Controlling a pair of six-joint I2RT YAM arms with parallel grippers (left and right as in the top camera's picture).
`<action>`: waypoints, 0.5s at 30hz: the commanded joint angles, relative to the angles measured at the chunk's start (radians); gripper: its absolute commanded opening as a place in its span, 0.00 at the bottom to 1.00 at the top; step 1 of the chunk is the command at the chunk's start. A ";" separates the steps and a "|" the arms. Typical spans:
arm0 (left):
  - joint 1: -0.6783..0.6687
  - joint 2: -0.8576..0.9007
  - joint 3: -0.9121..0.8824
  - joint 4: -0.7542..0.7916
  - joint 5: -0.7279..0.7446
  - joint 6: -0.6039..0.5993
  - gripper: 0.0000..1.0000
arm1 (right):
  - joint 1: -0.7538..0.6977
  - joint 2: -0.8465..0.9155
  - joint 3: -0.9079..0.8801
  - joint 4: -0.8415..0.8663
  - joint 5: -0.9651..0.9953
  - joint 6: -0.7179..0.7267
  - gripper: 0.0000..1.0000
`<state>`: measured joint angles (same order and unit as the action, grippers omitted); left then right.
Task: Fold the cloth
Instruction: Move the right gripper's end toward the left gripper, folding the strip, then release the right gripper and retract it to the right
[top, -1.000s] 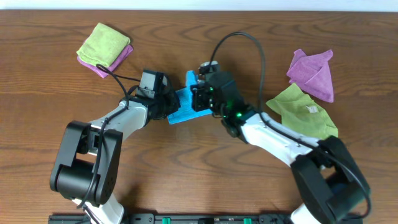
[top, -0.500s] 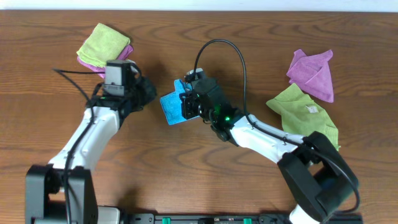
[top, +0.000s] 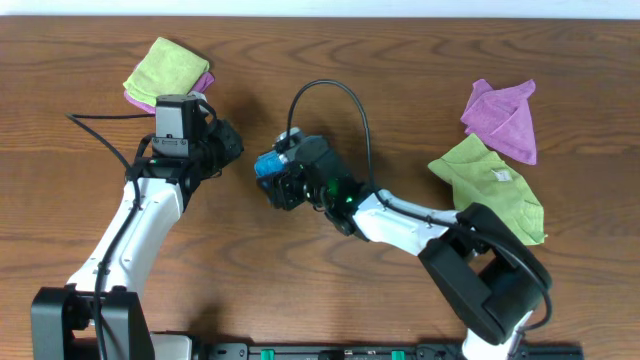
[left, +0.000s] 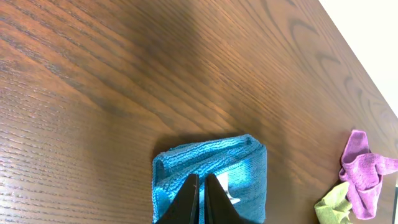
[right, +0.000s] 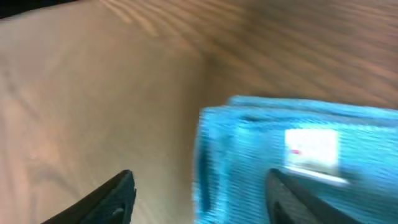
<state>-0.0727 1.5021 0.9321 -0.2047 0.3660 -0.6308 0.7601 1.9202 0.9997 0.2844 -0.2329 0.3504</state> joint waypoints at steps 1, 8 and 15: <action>0.008 -0.014 0.025 -0.003 -0.011 0.011 0.06 | 0.017 -0.005 0.014 0.020 -0.049 -0.018 0.70; 0.050 -0.071 0.026 -0.033 -0.010 0.011 0.22 | -0.036 -0.072 0.016 -0.001 0.050 -0.019 0.83; 0.087 -0.138 0.026 -0.119 -0.003 0.015 0.75 | -0.130 -0.167 0.016 -0.148 0.058 -0.069 0.99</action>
<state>0.0071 1.3815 0.9321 -0.3073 0.3626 -0.6239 0.6594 1.7977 1.0016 0.1673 -0.1909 0.3202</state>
